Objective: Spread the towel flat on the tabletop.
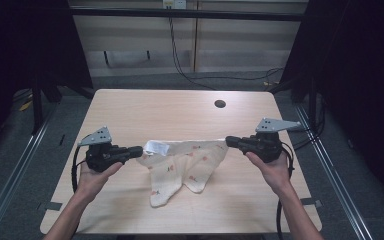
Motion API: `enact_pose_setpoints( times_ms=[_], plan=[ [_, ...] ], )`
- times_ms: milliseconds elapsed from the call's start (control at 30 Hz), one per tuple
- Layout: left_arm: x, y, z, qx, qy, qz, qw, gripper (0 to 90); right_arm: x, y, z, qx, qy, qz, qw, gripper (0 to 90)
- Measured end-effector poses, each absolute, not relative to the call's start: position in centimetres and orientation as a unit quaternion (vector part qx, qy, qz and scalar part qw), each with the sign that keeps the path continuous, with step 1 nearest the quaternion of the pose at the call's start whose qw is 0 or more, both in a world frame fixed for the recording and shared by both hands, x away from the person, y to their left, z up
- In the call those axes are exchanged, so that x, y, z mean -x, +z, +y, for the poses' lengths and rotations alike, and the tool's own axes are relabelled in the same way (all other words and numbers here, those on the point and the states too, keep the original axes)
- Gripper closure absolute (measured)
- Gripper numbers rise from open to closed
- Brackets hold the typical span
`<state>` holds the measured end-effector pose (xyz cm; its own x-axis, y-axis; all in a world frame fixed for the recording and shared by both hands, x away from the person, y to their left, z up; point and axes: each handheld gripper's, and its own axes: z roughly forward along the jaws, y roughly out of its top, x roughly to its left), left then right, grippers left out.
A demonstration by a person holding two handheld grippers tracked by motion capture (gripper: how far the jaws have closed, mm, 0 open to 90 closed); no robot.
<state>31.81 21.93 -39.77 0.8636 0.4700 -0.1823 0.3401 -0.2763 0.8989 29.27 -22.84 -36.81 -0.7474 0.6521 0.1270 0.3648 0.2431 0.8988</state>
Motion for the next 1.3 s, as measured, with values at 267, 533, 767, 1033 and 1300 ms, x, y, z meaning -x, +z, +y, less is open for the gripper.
enact_pose_setpoints(
  times_ms=[267,533,767,1033,1300],
  plan=[
    [-29.8,-36.2,21.9,-0.791,0.068,0.223,0.566,86.6,-27.5,-34.4,-23.9,-0.316,0.548,0.763,0.135,88.2],
    [-28.2,-33.2,22.1,-0.785,0.082,0.201,0.581,86.7,-25.6,-31.9,-24.9,-0.303,0.563,0.755,0.143,88.2],
    [-26.9,-30.7,22.5,-0.78,0.096,0.181,0.591,86.7,-23.5,-29.6,-24.7,-0.272,0.575,0.755,0.155,88.2],
    [-27.4,-30.2,22.2,-0.789,0.115,0.183,0.575,86.7,-22.4,-28.4,-24.7,-0.262,0.568,0.76,0.176,88.3],
    [-31.7,-34.6,20.2,-0.798,0.072,0.223,0.555,86.7,-25.2,-31.4,-25.4,-0.304,0.544,0.761,0.18,88.4]
  ],
)
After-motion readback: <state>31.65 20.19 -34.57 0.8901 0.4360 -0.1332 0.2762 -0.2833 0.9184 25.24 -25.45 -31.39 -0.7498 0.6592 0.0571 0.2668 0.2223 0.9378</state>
